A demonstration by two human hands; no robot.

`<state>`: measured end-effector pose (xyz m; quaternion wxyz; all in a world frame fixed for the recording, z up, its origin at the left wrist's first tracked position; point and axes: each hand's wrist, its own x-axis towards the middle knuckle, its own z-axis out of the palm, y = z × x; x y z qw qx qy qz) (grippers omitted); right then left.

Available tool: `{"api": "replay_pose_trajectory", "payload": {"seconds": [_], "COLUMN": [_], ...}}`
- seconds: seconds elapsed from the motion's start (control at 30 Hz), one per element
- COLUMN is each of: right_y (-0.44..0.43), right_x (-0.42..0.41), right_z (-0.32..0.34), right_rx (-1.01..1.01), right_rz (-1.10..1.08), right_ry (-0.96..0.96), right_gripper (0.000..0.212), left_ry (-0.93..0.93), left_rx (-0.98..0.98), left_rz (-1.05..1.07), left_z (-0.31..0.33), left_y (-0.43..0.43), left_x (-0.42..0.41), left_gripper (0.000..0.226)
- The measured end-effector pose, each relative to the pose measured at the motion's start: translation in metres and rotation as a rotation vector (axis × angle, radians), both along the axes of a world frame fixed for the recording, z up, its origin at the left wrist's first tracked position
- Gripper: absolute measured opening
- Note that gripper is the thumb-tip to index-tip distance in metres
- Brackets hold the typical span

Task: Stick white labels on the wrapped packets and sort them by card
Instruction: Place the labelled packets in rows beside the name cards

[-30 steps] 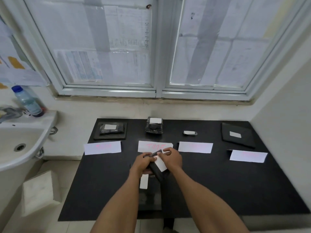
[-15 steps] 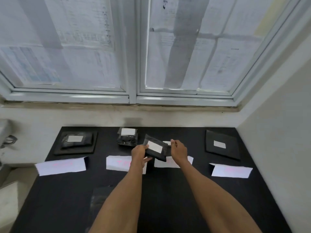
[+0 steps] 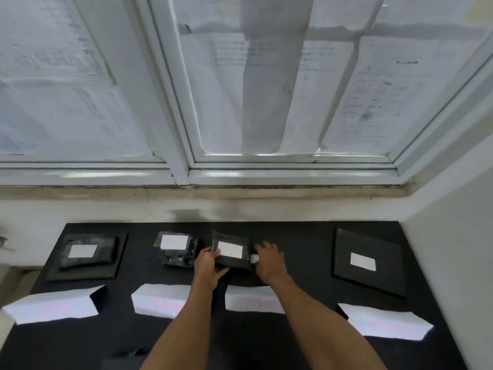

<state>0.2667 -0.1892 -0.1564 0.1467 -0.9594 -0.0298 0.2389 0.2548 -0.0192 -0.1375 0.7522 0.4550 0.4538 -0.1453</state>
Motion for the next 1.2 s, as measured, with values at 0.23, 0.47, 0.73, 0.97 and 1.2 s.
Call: {"api": "replay_pose_trajectory", "payload": {"seconds": [0.23,0.47,0.73,0.97,1.2], "right_y": [-0.021,-0.067,-0.049,-0.023,-0.004], "right_x": [0.011,0.027,0.046,0.039,0.025], "right_z": [-0.021,-0.013,-0.001,-0.011,0.007], "right_rx": [-0.097,0.042,0.267,0.258,0.131], "right_rz": [0.002,-0.343,-0.150,-0.060,-0.058], "right_ry": [-0.086,-0.258,-0.293,-0.178,-0.243], "right_gripper": [0.039,0.034,0.034,0.035,0.062], "left_ry": [0.009,0.036,0.089,0.043,-0.041], "left_rx": [-0.004,0.080,0.559,0.716,0.680], "left_rz": [0.013,-0.057,-0.298,-0.492,-0.582], "left_z": [-0.016,-0.029,-0.028,-0.028,-0.001], "left_y": [-0.008,-0.041,-0.074,-0.059,-0.034], "left_x": [0.019,0.027,0.037,0.033,0.015], "left_gripper": [0.036,0.034,0.038,0.034,0.041]}}
